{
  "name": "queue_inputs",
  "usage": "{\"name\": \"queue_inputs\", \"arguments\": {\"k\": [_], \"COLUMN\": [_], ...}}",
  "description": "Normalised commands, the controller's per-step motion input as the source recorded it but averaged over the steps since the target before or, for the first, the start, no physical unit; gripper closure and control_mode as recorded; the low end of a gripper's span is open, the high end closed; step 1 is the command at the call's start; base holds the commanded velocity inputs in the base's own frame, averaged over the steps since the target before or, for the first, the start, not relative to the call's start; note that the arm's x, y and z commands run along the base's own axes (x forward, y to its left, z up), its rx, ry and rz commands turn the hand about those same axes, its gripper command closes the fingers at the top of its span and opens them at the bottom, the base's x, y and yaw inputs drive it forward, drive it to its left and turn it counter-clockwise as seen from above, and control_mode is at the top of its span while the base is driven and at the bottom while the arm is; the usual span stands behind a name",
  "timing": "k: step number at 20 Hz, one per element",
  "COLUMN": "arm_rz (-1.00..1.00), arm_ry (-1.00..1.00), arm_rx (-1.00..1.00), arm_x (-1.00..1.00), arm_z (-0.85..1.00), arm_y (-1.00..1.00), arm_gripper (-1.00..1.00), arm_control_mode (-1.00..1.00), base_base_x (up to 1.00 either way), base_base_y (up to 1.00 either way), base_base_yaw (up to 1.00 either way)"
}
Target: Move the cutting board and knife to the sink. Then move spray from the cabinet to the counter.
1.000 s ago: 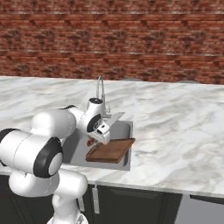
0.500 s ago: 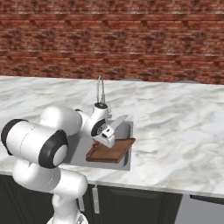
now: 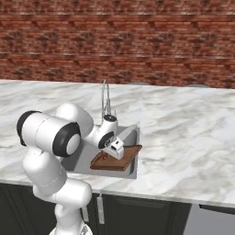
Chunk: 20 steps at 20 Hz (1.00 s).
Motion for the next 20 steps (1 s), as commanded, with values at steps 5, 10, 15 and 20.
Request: {"name": "queue_inputs", "arguments": {"k": [5,10,15,20], "arm_rz": [0.0,0.0,0.0,0.0], "arm_ry": [0.0,0.0,0.0,0.0], "arm_rx": [0.01,0.01,0.0,0.0], "arm_x": [0.39,0.22,0.08,0.0], "arm_z": [-0.23,-0.25,-0.42,-0.02], "arm_y": [0.0,0.0,-0.01,0.0], "arm_gripper": [1.0,1.0,1.0,-1.0], "arm_control_mode": [-1.0,-1.0,-1.0,-1.0], "base_base_x": [0.0,0.0,0.0,0.0], "base_base_y": [0.0,0.0,0.0,0.0], "base_base_yaw": [0.0,0.0,0.0,0.0]}}
